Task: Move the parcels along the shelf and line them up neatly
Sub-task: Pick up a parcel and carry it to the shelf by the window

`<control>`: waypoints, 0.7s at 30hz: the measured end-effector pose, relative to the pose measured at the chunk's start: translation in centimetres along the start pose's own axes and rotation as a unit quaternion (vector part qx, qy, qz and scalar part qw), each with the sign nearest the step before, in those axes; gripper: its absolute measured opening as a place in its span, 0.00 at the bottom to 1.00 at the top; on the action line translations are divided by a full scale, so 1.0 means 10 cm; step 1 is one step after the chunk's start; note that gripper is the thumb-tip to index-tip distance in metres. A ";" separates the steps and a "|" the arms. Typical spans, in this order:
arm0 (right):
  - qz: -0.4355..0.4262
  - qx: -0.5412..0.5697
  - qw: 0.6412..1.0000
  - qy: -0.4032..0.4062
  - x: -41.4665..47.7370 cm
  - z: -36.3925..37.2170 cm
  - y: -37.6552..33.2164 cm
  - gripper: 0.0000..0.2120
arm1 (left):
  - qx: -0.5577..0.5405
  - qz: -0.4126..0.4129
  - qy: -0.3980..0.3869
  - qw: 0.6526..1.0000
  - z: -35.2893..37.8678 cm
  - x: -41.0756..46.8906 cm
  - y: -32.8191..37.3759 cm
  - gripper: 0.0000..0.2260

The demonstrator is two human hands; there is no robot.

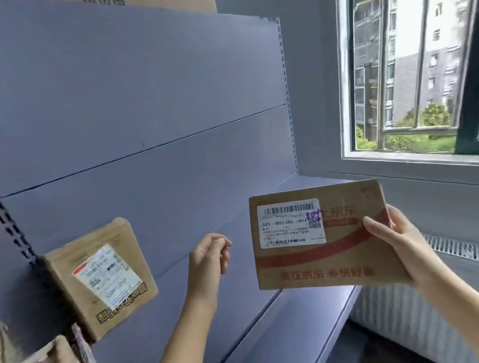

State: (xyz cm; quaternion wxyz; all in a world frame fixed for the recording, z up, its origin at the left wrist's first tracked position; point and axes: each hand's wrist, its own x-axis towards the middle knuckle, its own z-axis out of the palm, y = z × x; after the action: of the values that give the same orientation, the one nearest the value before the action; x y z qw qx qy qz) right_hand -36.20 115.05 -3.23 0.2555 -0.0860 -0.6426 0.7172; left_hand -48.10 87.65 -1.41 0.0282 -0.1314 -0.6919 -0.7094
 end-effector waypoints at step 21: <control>0.045 0.033 0.949 -0.312 1.96 1.50 0.86 0.41 | 0.089 -0.078 0.277 0.954 -0.82 0.37 -0.23 0.12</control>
State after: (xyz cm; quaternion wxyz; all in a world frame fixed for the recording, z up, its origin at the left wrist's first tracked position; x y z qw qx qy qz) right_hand -61.92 110.83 -5.12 0.0123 0.1212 -0.6619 0.7397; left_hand -53.40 80.13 -2.89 0.1753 0.1273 -0.7256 -0.6531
